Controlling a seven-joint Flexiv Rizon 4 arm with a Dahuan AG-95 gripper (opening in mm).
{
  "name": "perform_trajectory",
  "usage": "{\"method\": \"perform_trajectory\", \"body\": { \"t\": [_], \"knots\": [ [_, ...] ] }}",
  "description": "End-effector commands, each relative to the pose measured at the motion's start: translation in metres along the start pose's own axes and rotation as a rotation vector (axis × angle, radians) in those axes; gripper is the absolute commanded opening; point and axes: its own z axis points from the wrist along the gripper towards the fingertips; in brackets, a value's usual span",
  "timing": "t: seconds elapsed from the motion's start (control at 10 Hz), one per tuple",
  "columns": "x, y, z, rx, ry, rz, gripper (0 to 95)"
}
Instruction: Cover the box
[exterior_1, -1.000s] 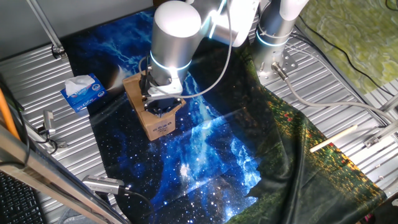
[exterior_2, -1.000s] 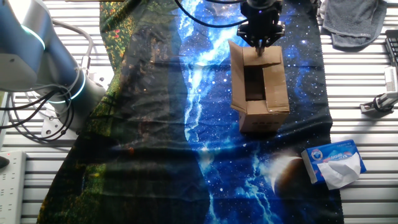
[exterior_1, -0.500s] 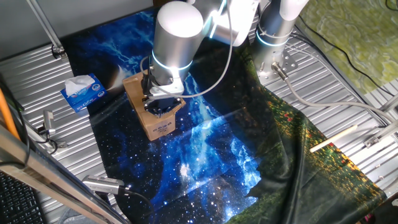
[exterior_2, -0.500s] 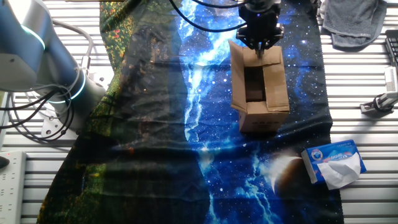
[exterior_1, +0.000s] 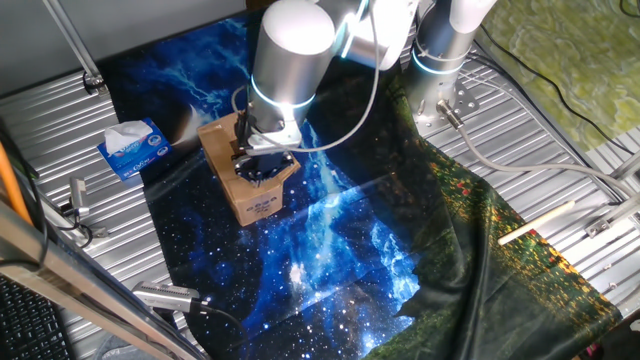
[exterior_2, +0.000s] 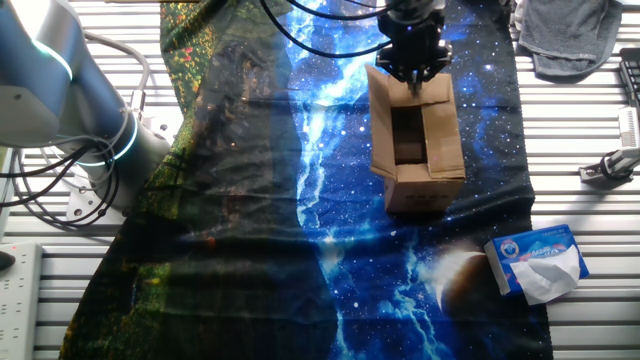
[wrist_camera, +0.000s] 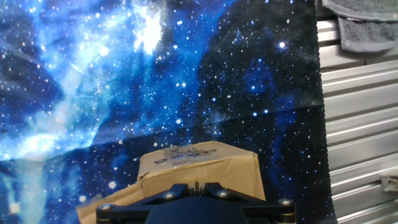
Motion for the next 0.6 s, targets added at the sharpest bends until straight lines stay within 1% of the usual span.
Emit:
{"method": "perform_trajectory", "body": {
  "t": [0.1, 0.3, 0.4, 0.6],
  "knots": [
    [0.0001, 0.0003, 0.0112, 0.000, -0.001, -0.001, 0.0],
    [0.0022, 0.0007, 0.0095, -0.009, -0.002, -0.004, 0.0],
    [0.0034, 0.0009, 0.0078, -0.021, -0.001, -0.003, 0.0],
    [0.0049, 0.0010, 0.0066, -0.061, 0.003, 0.000, 0.0]
  ]
}}
